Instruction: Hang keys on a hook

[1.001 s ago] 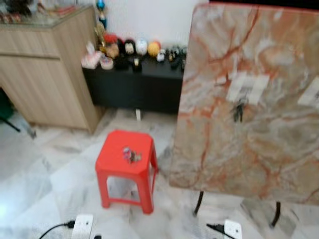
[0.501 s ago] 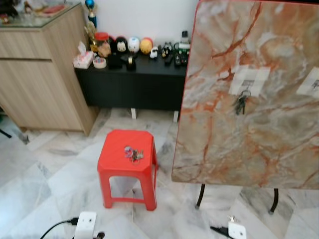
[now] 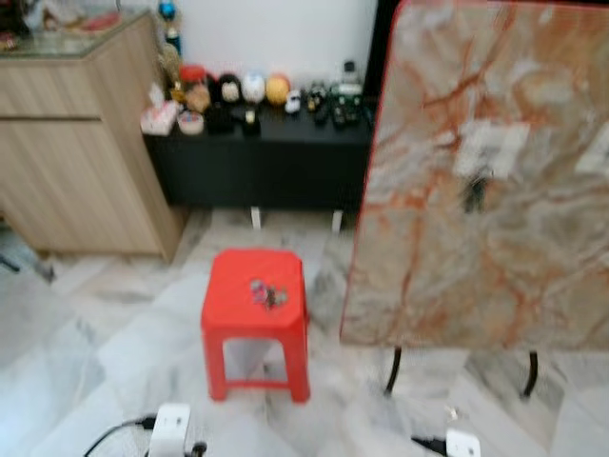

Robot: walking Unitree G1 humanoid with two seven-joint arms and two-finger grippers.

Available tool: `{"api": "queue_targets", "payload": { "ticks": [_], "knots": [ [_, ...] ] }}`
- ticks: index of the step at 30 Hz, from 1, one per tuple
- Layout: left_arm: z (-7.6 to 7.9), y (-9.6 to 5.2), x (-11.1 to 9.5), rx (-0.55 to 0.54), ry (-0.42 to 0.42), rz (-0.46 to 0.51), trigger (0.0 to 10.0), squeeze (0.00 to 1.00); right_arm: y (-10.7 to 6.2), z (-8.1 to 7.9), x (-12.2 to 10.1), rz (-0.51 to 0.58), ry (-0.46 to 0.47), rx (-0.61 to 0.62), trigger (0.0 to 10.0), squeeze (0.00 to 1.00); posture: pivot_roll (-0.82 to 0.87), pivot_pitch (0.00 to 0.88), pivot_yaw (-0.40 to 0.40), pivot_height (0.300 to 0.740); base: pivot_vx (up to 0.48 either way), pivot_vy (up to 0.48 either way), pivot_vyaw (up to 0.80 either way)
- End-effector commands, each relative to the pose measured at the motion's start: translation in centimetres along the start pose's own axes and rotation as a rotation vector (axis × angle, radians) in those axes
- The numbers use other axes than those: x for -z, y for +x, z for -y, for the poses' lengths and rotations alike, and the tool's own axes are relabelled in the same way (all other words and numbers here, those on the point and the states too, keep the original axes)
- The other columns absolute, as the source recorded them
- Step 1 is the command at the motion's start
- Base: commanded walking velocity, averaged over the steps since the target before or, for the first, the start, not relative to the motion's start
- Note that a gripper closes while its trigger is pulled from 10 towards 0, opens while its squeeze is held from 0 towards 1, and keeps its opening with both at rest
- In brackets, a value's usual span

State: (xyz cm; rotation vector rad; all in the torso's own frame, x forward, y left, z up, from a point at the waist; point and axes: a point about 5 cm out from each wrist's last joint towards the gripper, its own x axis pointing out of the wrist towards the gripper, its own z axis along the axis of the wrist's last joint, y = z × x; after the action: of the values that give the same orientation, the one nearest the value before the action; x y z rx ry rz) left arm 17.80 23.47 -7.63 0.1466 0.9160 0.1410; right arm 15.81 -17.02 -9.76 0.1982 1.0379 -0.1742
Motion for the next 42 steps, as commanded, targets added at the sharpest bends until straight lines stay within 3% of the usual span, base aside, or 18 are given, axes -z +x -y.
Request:
{"api": "queue_targets", "payload": {
  "ticks": [1,42],
  "knots": [
    [0.57,0.04,-0.04,0.018,0.008,-0.005,10.0,0.00,-0.10,0.71,0.40,-0.011,-0.002,0.021,10.0,0.00,0.01,0.022,-0.034,0.740,0.000,0.259,0.00],
    [0.58,0.01,0.10,0.016,0.002,-0.007,10.0,0.00,-0.10,0.74,0.36,-0.011,-0.004,0.021,10.0,0.00,0.01,0.028,-0.037,0.740,0.000,0.260,0.00]
  ]
}}
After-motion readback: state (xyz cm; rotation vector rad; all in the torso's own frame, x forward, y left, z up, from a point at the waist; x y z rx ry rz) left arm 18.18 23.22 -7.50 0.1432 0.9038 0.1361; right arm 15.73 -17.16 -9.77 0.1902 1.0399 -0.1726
